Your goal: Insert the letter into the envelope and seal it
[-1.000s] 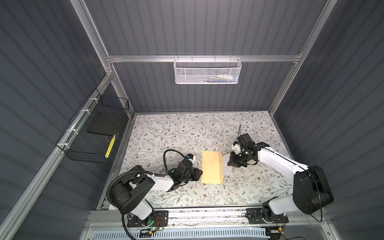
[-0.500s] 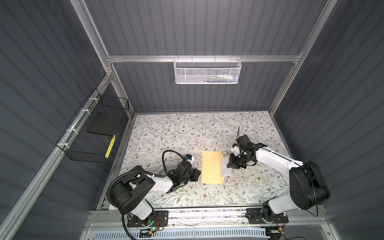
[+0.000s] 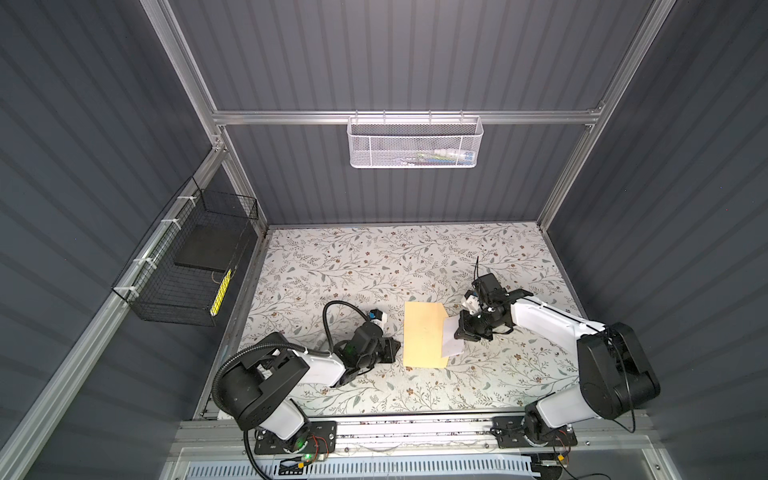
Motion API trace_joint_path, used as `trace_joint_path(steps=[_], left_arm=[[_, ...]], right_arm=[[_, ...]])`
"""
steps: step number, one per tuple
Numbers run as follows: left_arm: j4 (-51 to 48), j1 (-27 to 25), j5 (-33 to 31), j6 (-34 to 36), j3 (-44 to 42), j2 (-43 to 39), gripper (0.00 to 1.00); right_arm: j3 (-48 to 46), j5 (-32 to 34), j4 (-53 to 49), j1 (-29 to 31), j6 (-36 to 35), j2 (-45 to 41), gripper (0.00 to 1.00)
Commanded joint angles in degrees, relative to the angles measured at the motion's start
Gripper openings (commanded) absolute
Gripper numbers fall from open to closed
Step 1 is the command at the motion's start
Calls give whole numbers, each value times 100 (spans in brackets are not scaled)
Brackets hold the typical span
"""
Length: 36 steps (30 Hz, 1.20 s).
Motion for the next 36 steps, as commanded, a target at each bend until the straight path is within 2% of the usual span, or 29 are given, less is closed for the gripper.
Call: trace_joint_path(steps=[1,10,17,24,27,30,36], left_arm=[[-604,-29,137,130,302,-81,17],[-719,-34,180,84,517,-156,16],[-1158,-20,188,-10,982,-446,20],[-594,-27,486,-345,1098,-23,30],[-274,-24,528,-439,1037,209,31],[103,-20,686,-581,1003,535,30],[477,-24,712,-684,905,998,23]], right_arm=[[44,-4,-46,6,-76,78,0],[45,17,21,63,-28,224,0],[-17,32,36,73,22,127,0],[-55,14,86,79,53,130,0],[-57,14,91,107,60,138,0],[-61,20,89,118,56,140,0],[-129,16,143,121,25,174,0]])
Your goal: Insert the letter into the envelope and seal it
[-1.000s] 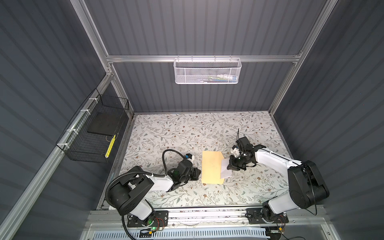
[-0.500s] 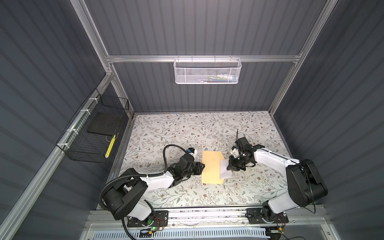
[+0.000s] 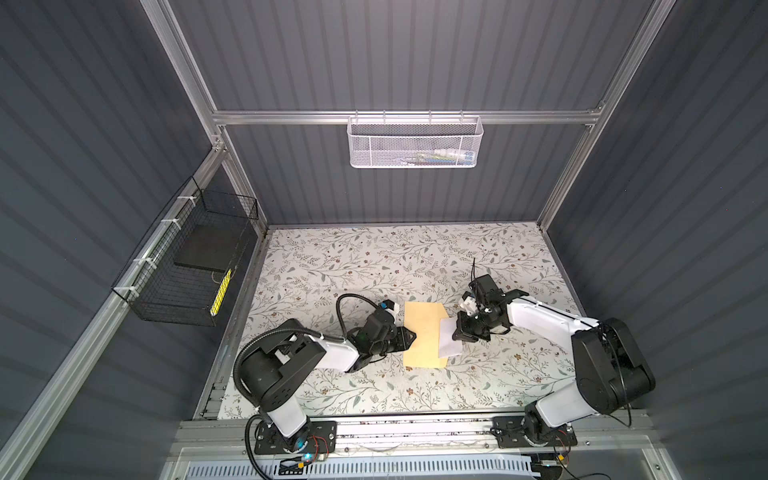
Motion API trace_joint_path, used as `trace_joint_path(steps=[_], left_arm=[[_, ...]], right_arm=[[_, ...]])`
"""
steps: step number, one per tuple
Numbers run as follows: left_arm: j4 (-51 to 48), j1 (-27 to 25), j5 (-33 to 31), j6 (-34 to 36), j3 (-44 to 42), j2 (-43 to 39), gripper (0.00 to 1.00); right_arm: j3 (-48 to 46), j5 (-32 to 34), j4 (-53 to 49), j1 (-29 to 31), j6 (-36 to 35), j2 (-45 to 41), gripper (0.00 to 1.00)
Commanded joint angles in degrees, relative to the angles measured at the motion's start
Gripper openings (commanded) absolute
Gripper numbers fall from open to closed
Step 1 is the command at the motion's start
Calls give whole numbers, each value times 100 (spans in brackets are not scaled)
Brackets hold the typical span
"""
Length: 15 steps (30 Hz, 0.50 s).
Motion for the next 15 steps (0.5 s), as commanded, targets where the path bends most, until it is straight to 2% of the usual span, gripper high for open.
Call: trace_joint_path(steps=[1,15], left_arm=[[316,-25,70,-58,-77,135,22],[461,-21,32,48,-294,587,8]], right_arm=[[-96,2,5,18,-22,12,0],[-44,-122,217,24,-95,316,0]])
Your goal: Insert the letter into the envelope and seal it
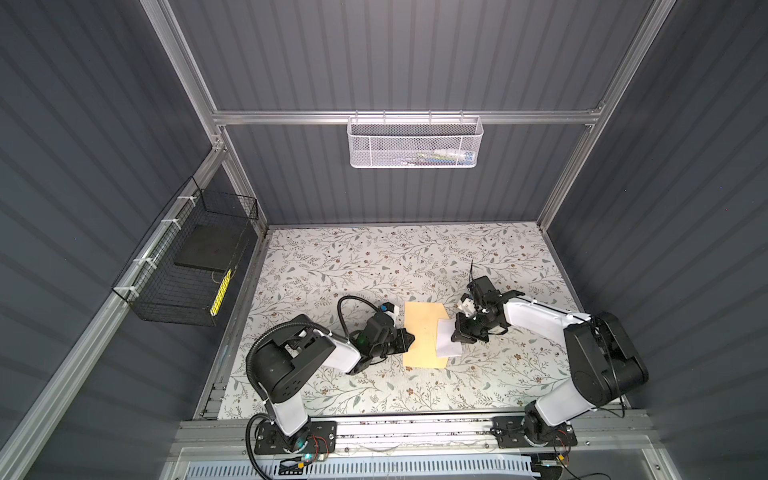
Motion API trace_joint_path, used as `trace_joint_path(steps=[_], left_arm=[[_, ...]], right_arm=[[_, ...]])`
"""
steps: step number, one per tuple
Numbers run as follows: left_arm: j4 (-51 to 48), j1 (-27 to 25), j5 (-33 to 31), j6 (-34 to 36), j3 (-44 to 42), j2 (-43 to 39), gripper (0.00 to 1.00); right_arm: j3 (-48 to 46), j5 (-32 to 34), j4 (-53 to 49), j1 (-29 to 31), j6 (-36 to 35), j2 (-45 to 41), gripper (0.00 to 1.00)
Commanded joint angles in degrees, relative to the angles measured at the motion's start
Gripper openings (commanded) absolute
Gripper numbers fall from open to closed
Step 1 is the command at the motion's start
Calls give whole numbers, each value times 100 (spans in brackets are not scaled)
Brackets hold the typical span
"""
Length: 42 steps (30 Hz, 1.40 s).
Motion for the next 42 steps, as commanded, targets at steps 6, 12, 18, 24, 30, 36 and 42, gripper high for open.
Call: trace_joint_path(steps=[6,12,18,24,30,36,42], left_arm=[[43,-26,24,68,-256,341,6],[174,-23,63,54,-293,402,5],[311,-24,122,72,-317,461,5],[486,-28,164,54,-354,518,5],[559,-21,181,79,-400,479,5],[739,-25,287,72,-399,602,5],[987,-26,325,36,-466,621,5]], right_arm=[[7,-100,70,23,-98,164,0],[24,-92,67,32,-67,204,0],[30,-107,91,47,-51,225,0],[65,-169,185,86,-8,339,0],[183,-179,162,137,-9,396,0],[200,-248,207,154,4,412,0],[226,-84,144,153,193,402,0]])
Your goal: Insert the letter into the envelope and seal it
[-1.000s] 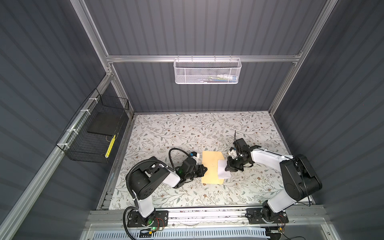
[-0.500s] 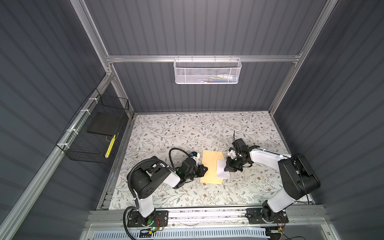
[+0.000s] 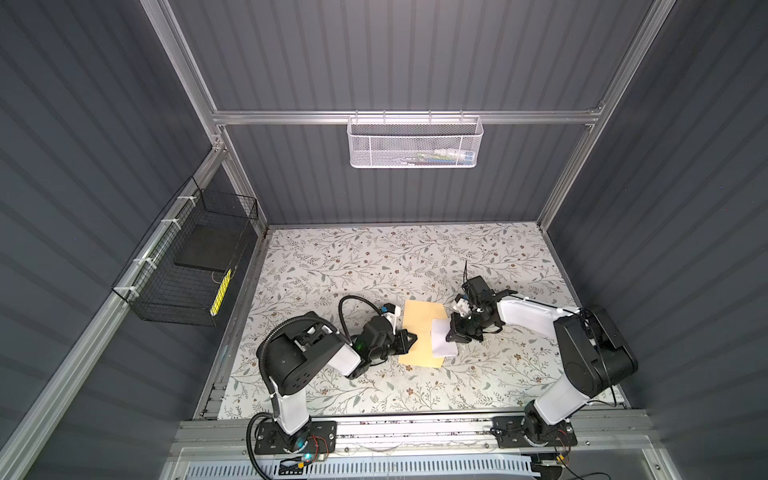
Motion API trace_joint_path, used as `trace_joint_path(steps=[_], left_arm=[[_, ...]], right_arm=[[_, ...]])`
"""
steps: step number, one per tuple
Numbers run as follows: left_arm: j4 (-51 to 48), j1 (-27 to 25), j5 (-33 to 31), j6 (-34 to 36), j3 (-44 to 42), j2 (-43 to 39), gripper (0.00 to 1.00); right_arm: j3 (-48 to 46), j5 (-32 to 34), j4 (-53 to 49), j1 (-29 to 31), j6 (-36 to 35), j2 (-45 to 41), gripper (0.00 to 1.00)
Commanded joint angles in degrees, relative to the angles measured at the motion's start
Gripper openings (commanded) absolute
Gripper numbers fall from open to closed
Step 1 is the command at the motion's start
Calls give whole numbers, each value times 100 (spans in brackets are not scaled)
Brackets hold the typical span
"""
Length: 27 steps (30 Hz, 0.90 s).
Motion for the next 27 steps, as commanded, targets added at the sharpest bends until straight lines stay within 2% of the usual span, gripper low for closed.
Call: trace_joint_path(steps=[1,4,9,16,21,23,27], left_arm=[[-262,-28,67,15,-223,202,5],[-41,-22,55,-97,-337,30,5],[-308,58,-135,-131,-389,-537,6],[-1293,248,-360,394,-188,-1169,7],[-967,410,58,551,-11,-706,7],[-439,405,327,410,-58,-364,6],[213,372,407,222,-297,34,4]], right_arm=[[93,181,-113,25,187,30,0],[58,467,-177,16,370,-66,0],[47,695,-230,-14,568,-152,0],[112,725,-279,-20,539,-184,0],[126,684,-216,-44,645,-193,0],[159,647,-189,-63,673,-193,0],[174,587,-125,-108,751,-193,0]])
